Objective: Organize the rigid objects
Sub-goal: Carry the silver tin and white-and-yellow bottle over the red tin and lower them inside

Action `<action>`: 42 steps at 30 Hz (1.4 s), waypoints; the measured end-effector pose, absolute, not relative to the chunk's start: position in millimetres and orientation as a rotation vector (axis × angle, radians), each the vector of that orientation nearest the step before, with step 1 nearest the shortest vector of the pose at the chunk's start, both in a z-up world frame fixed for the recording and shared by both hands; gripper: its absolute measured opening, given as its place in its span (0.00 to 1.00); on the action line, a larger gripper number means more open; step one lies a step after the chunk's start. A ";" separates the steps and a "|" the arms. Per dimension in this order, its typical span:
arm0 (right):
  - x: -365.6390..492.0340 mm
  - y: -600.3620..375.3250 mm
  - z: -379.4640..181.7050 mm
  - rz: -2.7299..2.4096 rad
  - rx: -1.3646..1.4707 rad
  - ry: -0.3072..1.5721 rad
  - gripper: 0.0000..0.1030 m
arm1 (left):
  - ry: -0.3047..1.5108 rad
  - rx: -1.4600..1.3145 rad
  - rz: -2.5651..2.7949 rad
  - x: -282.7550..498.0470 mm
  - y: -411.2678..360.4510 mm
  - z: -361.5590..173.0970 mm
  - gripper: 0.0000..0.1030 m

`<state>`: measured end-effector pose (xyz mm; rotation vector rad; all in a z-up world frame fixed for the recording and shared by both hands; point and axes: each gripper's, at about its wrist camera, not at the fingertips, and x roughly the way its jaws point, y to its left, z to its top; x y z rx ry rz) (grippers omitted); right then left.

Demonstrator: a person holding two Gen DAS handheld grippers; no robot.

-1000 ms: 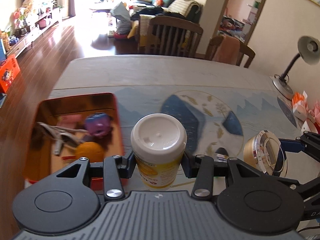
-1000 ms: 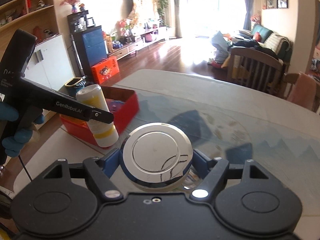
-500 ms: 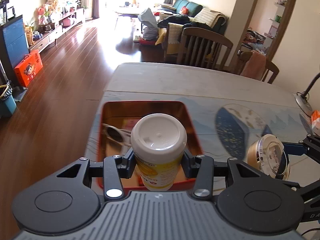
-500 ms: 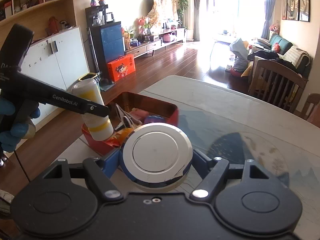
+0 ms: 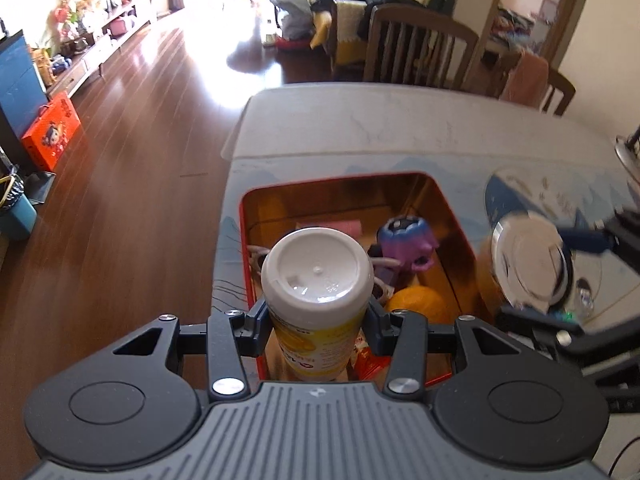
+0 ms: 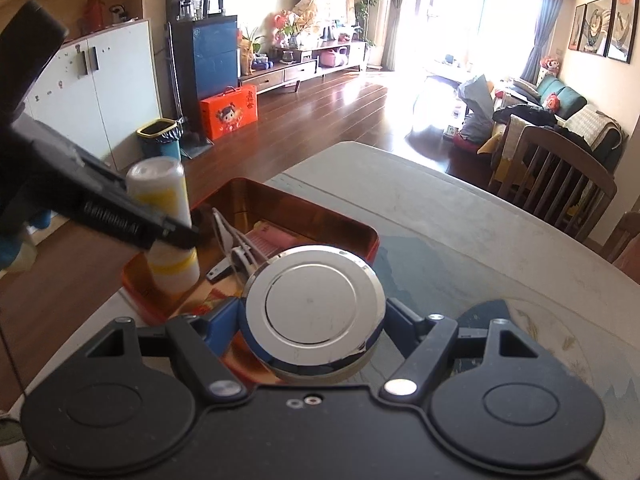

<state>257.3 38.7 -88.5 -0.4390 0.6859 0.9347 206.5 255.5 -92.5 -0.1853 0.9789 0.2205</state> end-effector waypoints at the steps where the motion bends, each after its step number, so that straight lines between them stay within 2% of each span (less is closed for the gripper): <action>1: 259.0 43.0 -90.2 0.936 -0.446 0.685 0.74 | 0.984 -0.179 0.211 207.9 255.4 -94.8 0.43; 12: 271.2 82.1 -104.4 0.981 -0.527 0.663 0.74 | 1.054 -0.134 0.173 222.4 260.1 -113.2 0.43; 26: 263.9 90.1 -114.6 1.044 -0.576 0.648 0.74 | 1.030 -0.139 0.164 255.8 272.0 -113.8 0.43; 34: 258.2 88.3 -110.7 1.043 -0.567 0.655 0.75 | 1.079 -0.131 0.187 283.2 274.9 -128.9 0.43; 42: 262.0 75.7 -101.2 1.032 -0.486 0.683 0.78 | 1.106 -0.125 0.205 278.7 275.4 -133.1 0.43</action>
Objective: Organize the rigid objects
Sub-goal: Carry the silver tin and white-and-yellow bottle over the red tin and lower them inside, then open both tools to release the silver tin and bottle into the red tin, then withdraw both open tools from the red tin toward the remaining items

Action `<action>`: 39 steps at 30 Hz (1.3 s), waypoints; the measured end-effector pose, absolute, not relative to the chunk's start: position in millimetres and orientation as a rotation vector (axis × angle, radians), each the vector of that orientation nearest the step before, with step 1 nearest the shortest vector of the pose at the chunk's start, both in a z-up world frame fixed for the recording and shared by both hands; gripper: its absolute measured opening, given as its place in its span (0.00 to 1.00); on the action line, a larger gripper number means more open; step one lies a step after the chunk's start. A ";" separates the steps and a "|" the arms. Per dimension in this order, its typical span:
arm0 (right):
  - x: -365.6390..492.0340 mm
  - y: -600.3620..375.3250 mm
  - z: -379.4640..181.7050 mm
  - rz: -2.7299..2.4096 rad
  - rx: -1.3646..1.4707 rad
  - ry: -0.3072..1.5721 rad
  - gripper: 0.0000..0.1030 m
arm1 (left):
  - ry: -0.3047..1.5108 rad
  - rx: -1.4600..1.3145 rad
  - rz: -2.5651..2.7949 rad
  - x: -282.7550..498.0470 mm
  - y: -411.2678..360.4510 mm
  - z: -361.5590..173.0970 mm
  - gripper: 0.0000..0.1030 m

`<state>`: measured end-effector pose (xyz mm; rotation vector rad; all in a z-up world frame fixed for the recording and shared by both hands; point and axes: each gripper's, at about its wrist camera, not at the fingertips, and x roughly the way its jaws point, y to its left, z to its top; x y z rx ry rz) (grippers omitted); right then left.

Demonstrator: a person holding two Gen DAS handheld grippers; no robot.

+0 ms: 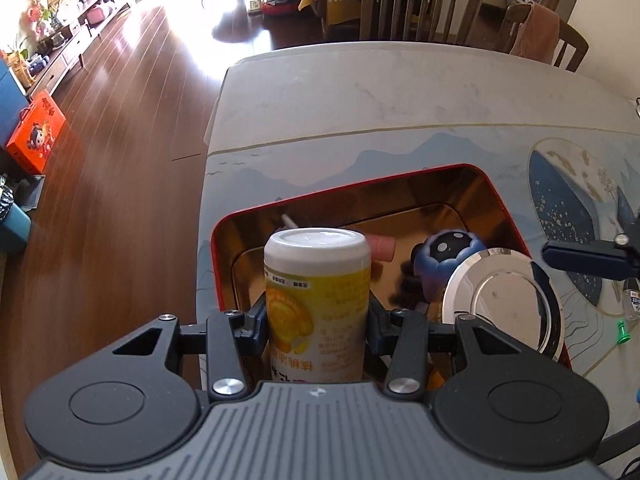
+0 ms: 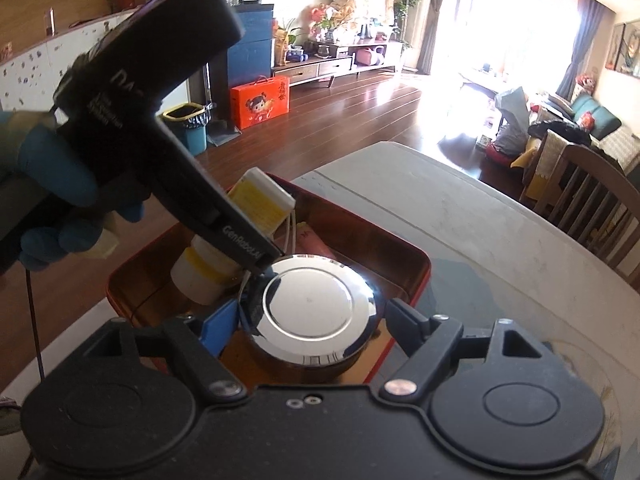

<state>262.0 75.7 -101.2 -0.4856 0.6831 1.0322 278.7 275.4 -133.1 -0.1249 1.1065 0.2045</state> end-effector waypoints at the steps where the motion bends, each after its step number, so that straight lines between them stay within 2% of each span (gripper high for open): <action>1: 262.2 73.3 -99.7 1.030 -0.475 0.686 0.78 | 1.109 -0.125 0.212 277.0 274.9 -133.4 0.43; 7: 262.5 58.1 -90.9 1.014 -0.426 0.700 0.81 | 1.100 -0.140 0.237 266.6 272.2 -131.3 0.44; 9: 263.2 51.5 -87.4 1.006 -0.406 0.710 0.82 | 1.089 -0.151 0.246 261.2 270.0 -128.1 0.47; 11: 264.2 44.6 -84.9 0.999 -0.387 0.718 0.83 | 1.074 -0.157 0.247 255.1 266.5 -124.2 0.56; 14: 265.6 32.7 -79.1 0.986 -0.359 0.725 0.83 | 1.054 -0.169 0.249 244.6 260.1 -117.9 0.60; 22: 258.8 -6.2 -63.4 0.980 -0.304 0.712 0.85 | 0.992 -0.193 0.259 220.4 238.2 -96.2 0.61; 26: 259.5 -31.0 -57.1 0.968 -0.276 0.701 0.88 | 0.949 -0.199 0.257 212.3 218.4 -82.4 0.65; 34: 262.3 -92.1 -50.6 0.933 -0.240 0.672 0.91 | 0.870 -0.201 0.215 205.9 165.5 -59.8 0.65; 39: 267.5 -132.5 -56.4 0.898 -0.224 0.675 0.94 | 0.835 -0.205 0.184 209.0 128.8 -56.0 0.76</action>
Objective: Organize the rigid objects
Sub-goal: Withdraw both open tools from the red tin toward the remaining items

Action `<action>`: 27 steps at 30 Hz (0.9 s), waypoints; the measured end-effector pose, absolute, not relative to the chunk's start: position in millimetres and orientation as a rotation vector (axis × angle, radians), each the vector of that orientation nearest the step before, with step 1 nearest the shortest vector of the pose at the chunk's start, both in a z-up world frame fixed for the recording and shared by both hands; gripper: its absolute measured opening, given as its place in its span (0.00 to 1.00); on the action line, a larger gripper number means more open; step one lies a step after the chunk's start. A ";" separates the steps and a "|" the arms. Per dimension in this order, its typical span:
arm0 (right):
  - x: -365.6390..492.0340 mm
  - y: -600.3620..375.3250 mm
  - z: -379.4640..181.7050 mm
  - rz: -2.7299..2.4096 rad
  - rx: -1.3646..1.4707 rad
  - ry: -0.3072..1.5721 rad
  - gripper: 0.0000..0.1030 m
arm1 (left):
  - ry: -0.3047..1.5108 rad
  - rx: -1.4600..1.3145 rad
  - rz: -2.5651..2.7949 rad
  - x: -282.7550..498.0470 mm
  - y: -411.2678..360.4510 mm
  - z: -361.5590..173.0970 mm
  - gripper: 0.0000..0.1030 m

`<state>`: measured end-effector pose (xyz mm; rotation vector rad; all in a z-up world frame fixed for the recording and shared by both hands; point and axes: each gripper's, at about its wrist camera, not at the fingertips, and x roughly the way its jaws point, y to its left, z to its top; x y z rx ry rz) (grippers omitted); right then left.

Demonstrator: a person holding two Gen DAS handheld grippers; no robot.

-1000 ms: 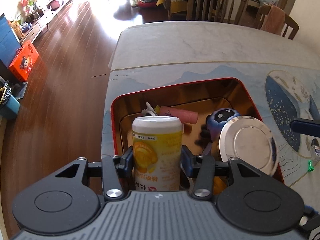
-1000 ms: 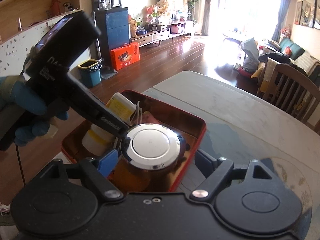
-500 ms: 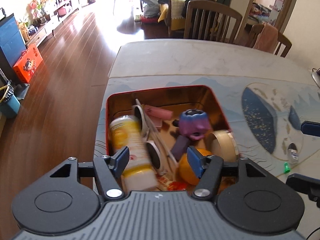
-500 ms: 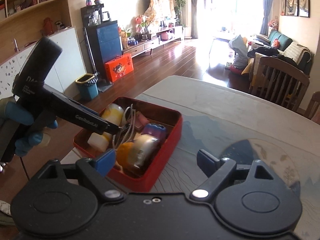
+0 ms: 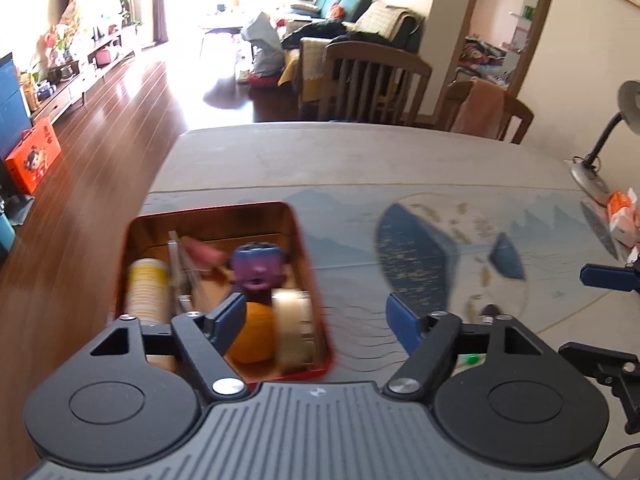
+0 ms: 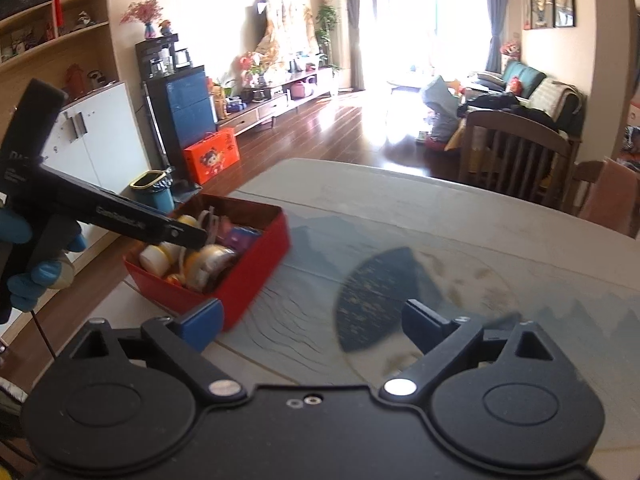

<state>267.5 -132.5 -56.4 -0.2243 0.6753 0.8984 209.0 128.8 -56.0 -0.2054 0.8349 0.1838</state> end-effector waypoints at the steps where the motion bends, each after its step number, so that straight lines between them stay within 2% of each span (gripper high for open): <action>1: 269.4 -139.4 -58.6 0.891 -0.219 0.680 0.95 | 0.832 -0.206 0.177 210.0 121.8 -57.1 0.77; 12: 286.2 -197.9 -84.8 0.841 -0.227 0.699 1.00 | 0.810 -0.169 0.127 227.5 49.2 -74.5 0.82; 27: 336.1 -213.5 -129.0 0.834 -0.283 0.766 0.99 | 0.901 -0.113 0.160 242.8 -6.0 -141.2 0.82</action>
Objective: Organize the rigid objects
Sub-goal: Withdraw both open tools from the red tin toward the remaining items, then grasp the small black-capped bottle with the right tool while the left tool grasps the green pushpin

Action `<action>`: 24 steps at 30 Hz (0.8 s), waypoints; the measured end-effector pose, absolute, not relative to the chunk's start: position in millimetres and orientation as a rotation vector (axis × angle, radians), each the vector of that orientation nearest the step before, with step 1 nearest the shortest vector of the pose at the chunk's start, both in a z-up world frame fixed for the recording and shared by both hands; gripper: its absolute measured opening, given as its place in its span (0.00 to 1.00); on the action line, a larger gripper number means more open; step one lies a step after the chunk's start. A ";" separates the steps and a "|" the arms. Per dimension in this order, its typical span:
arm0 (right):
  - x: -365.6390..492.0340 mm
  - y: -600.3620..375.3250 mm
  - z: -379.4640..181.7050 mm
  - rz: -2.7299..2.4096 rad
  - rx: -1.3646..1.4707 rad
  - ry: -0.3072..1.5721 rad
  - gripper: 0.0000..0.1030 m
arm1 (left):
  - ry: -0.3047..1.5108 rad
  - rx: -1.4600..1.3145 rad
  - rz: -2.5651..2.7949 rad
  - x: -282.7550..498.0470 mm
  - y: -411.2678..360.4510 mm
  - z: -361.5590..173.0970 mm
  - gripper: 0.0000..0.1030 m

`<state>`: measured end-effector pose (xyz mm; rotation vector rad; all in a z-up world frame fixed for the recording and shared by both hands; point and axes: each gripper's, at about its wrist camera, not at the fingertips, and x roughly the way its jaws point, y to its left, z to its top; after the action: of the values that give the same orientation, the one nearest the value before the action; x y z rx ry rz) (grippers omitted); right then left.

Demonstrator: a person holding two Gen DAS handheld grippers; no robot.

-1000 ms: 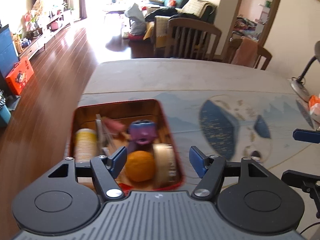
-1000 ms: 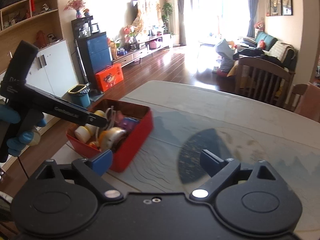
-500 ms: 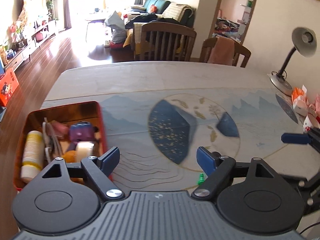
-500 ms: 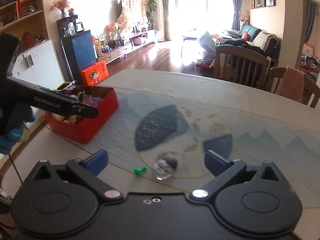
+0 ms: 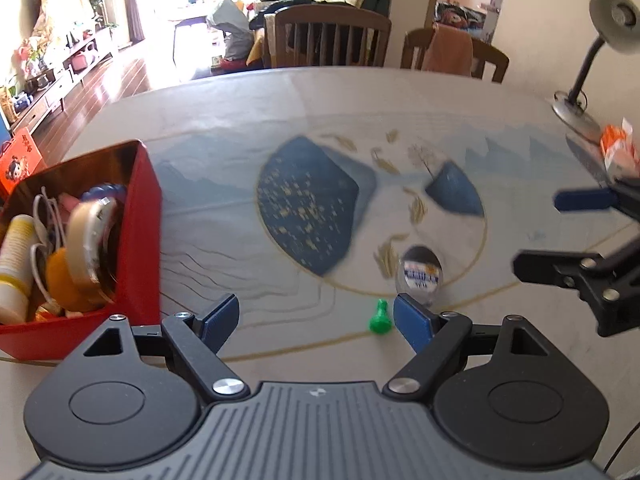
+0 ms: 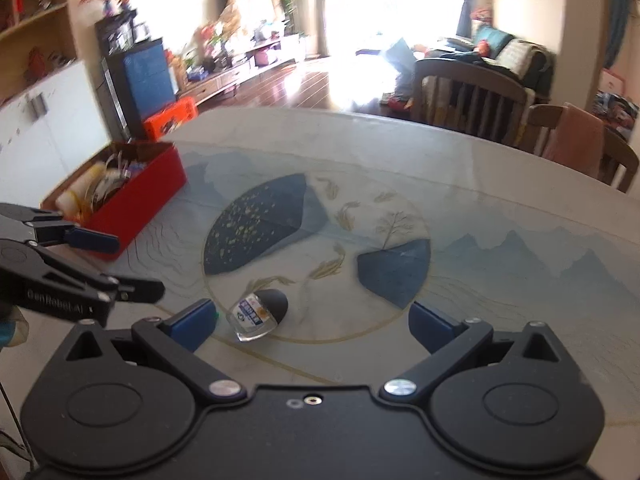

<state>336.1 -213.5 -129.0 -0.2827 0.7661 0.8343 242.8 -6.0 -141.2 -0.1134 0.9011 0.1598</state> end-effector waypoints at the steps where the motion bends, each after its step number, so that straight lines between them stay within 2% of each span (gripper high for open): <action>1: 336.0 -211.1 -131.5 0.849 -0.302 0.767 0.99 | 0.903 -0.104 0.156 243.1 -8.6 -144.9 0.82; 15: 343.9 -176.8 -155.8 1.040 -0.473 0.794 0.92 | 0.895 -0.006 0.157 244.7 -31.7 -171.4 0.82; 22: 347.4 -164.9 -162.4 1.095 -0.499 0.822 0.84 | 0.908 -0.012 0.200 244.7 -31.0 -182.5 0.81; 24: 348.9 -161.9 -163.9 1.102 -0.496 0.832 0.80 | 0.903 -0.018 0.204 244.4 -31.3 -183.8 0.78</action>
<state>348.9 -161.9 -163.9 -0.4959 0.8318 1.1023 244.4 -31.4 -183.8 -0.0176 0.9033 0.2039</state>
